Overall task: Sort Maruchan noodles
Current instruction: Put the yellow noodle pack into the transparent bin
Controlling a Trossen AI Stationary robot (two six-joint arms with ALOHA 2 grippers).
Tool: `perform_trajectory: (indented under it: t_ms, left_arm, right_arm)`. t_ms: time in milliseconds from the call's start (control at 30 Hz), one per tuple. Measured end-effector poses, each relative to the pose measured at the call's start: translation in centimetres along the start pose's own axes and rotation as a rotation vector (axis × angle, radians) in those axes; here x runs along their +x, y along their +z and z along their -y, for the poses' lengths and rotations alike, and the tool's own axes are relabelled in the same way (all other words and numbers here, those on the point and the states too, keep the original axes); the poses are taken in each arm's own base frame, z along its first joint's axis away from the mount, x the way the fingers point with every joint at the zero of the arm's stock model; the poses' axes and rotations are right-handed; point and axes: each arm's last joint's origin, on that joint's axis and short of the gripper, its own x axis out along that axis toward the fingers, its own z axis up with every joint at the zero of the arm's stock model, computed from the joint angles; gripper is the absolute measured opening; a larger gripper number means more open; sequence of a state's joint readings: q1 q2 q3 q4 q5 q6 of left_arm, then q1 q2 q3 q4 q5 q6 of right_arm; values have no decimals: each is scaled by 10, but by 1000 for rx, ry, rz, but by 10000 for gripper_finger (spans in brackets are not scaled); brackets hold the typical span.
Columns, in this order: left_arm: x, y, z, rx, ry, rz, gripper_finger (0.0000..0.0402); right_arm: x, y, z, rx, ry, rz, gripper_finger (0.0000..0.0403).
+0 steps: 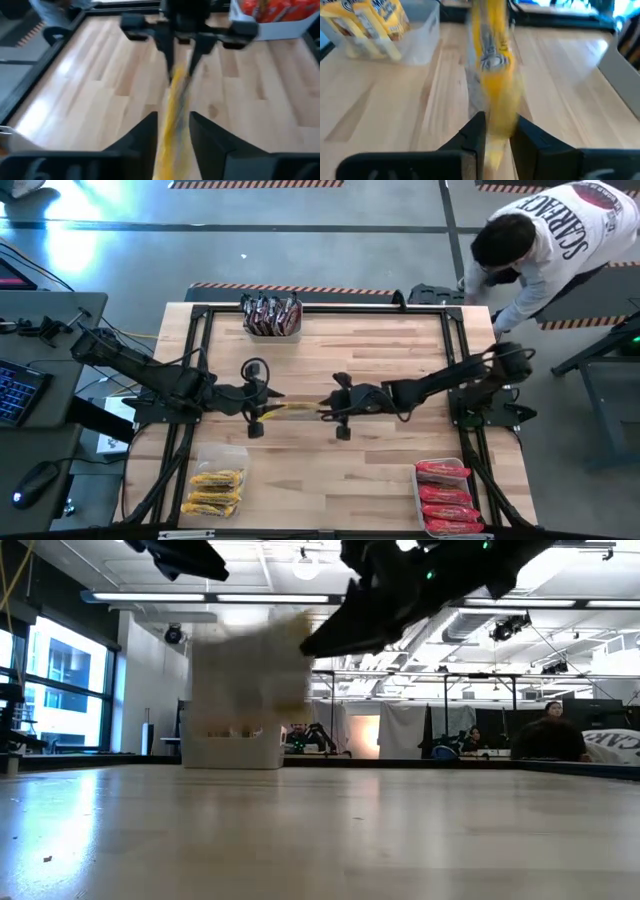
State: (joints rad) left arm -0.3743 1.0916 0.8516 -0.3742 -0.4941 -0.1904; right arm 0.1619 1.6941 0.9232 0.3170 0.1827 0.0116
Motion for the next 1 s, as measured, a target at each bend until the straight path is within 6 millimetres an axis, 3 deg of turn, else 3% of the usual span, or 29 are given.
perform_trajectory:
  t_ms: [200, 433, 767, 900, 1000]
  left_arm:
    - [-2, 5, 2, -59, -75, 4, 153]
    - [3, 3, 4, -109, -80, -25, 191]
    - [63, -19, 8, -35, -5, -214, 202]
    - [84, -24, 1, -71, 35, -227, 177]
    - [97, -26, -10, -134, 34, -207, 147]
  right_arm:
    - [-8, 9, 3, 26, -4, -82, 38]
    - [-1, -2, -1, 6, 6, -142, 8]
    - [-10, -6, -3, 26, -3, -235, 9]
    - [-18, -20, -6, 25, -109, -342, 5]
    - [-18, -41, -6, 74, -110, -300, 1]
